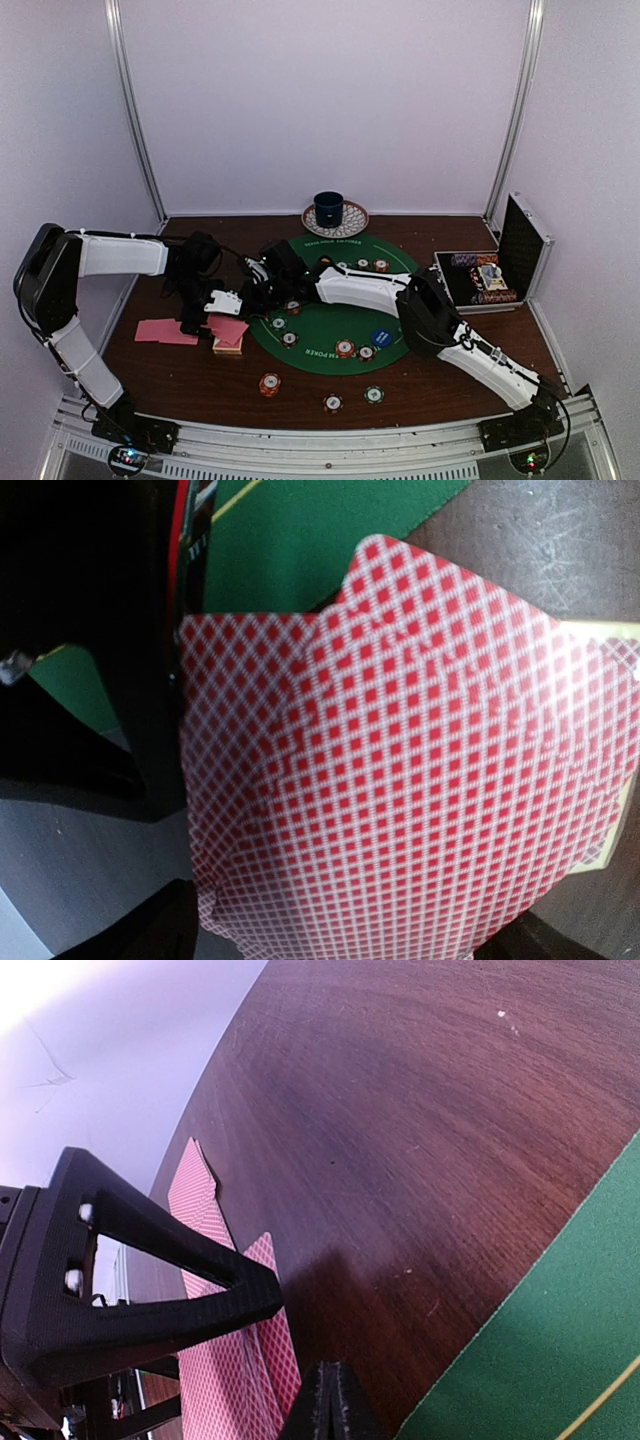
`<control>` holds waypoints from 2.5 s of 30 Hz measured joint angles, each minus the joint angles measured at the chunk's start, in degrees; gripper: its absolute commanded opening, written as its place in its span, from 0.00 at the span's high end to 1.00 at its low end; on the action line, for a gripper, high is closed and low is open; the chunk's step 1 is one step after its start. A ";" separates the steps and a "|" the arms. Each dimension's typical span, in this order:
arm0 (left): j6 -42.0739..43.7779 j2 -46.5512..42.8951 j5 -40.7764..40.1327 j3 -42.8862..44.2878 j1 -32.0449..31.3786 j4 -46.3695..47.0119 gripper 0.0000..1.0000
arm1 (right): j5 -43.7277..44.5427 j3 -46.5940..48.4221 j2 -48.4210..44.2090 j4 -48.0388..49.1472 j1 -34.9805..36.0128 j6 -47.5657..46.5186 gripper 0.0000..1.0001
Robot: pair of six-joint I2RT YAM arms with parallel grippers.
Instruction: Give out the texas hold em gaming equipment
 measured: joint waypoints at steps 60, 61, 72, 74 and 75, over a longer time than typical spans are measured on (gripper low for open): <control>1.88 3.72 0.94 4.79 -1.14 -5.88 0.02 | -1.70 -0.87 0.00 3.17 0.13 1.53 1.00; 1.99 3.91 0.92 4.96 -1.14 -6.12 0.03 | -1.70 -0.90 0.00 3.17 0.13 1.53 1.00; 1.62 6.73 -0.81 6.16 -1.14 -6.78 0.02 | -1.97 -5.60 -1.99 4.87 -0.66 1.49 1.00; 1.33 6.78 -1.38 6.29 -1.14 -6.67 0.02 | -1.97 -6.01 -2.49 4.87 -0.81 1.49 1.00; 1.20 6.78 -1.62 6.32 -1.14 -6.58 0.02 | -1.97 -6.27 -2.80 4.94 -0.85 1.49 1.00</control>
